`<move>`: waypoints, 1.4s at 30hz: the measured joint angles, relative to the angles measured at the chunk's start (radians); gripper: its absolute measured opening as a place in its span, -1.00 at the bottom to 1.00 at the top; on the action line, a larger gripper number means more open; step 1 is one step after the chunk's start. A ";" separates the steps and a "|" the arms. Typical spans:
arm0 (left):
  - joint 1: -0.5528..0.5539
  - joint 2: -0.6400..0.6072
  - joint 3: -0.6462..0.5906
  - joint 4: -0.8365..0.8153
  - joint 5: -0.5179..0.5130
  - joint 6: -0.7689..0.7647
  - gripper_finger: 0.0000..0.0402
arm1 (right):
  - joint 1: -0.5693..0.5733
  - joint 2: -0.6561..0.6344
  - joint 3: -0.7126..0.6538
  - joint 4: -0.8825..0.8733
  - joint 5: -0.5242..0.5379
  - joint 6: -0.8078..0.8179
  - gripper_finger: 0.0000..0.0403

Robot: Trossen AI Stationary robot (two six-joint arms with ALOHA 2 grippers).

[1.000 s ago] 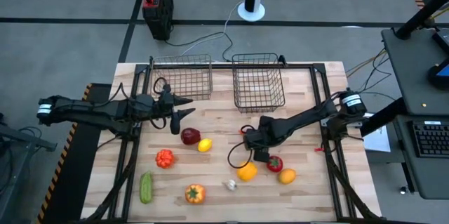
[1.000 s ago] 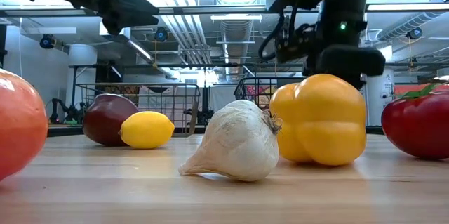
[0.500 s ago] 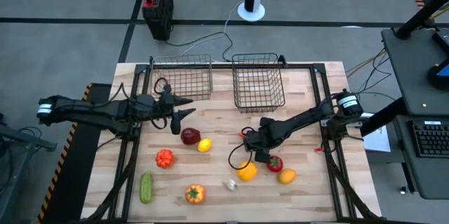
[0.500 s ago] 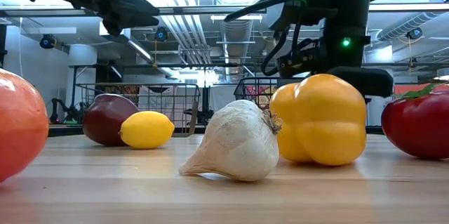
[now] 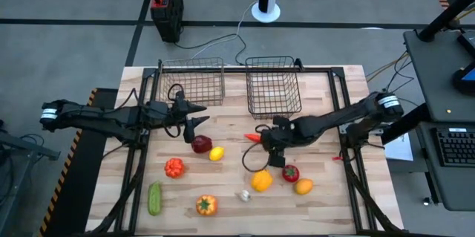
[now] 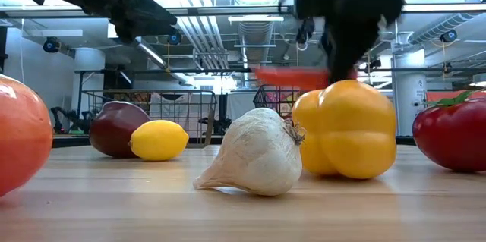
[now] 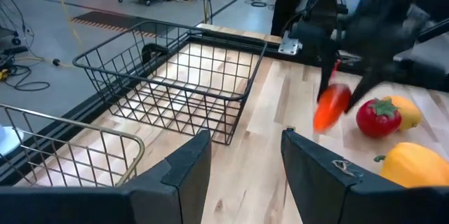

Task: Sort produce into baskets
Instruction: Put the carrot into the black wire basket, then put the apple into the gold wire basket

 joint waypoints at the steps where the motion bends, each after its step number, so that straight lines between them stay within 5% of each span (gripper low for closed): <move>1: 0.000 0.000 0.006 -0.003 0.000 0.000 -0.21 | -0.014 -0.024 0.013 0.000 0.016 -0.007 -0.19; 12: 0.000 0.005 0.048 -0.003 0.000 0.006 -0.21 | -0.332 -0.116 0.175 -0.146 0.096 -0.071 -0.19; 22: 0.000 0.006 0.049 -0.017 0.002 -0.069 -0.21 | -0.631 -0.003 0.169 -0.166 -0.050 -0.163 -0.13; 33: -0.008 0.006 0.049 -0.032 0.027 -0.116 -0.21 | -0.683 0.123 0.169 -0.103 -0.054 -0.224 0.17; 42: -0.028 0.011 0.049 -0.052 0.077 -0.164 -0.21 | -0.635 0.016 0.167 -0.103 -0.046 -0.182 0.21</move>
